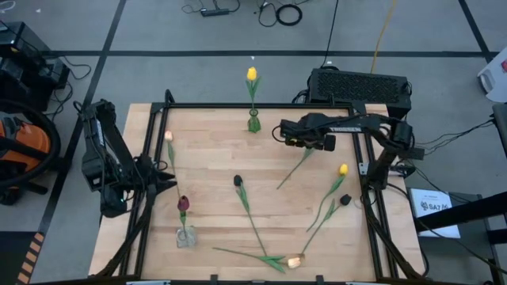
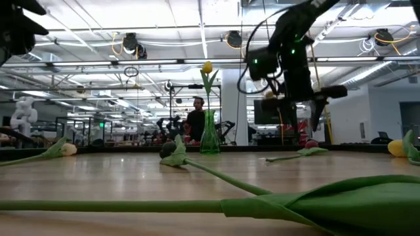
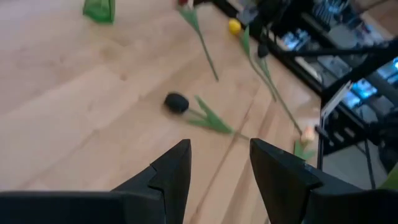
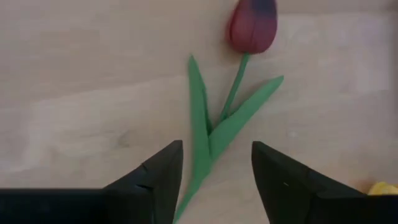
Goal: Sort flowers into vase by color
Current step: Put the dark red flower into the transparent vase
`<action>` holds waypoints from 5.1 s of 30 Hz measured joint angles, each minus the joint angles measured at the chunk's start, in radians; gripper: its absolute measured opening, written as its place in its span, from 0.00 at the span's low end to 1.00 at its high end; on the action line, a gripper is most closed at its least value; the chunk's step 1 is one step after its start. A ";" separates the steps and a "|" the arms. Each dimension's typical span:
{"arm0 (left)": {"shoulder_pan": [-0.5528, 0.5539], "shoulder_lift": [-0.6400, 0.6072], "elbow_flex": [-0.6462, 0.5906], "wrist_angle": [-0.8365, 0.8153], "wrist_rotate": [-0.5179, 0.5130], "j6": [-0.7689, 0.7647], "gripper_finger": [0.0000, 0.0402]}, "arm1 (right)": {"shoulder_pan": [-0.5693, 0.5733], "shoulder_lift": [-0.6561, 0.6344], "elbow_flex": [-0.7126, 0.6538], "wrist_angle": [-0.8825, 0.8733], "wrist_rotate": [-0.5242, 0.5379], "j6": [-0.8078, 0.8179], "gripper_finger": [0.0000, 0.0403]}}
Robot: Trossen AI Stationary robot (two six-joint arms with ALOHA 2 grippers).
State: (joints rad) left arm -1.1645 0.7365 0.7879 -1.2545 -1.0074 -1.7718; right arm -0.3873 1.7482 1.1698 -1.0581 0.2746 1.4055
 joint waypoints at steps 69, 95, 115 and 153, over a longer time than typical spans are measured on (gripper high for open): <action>0.019 -0.078 0.000 -0.228 -0.408 0.085 0.43 | 0.556 -0.720 -0.145 0.903 0.375 -1.029 0.00; 0.152 -0.286 0.001 1.051 -0.038 1.638 0.43 | 0.803 -0.320 -0.145 1.640 0.588 -1.161 0.00; 0.563 -0.141 0.001 1.139 0.470 1.630 0.43 | 0.741 -0.321 -0.139 1.768 0.269 -1.297 0.00; 0.600 -0.013 0.001 1.382 0.555 1.699 0.43 | 0.507 0.264 0.995 1.099 -0.335 -1.470 0.00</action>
State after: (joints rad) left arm -0.5640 0.7230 0.7887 0.1272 -0.4521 -0.0730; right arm 0.1194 2.0125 2.1651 0.0412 -0.0600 -0.0643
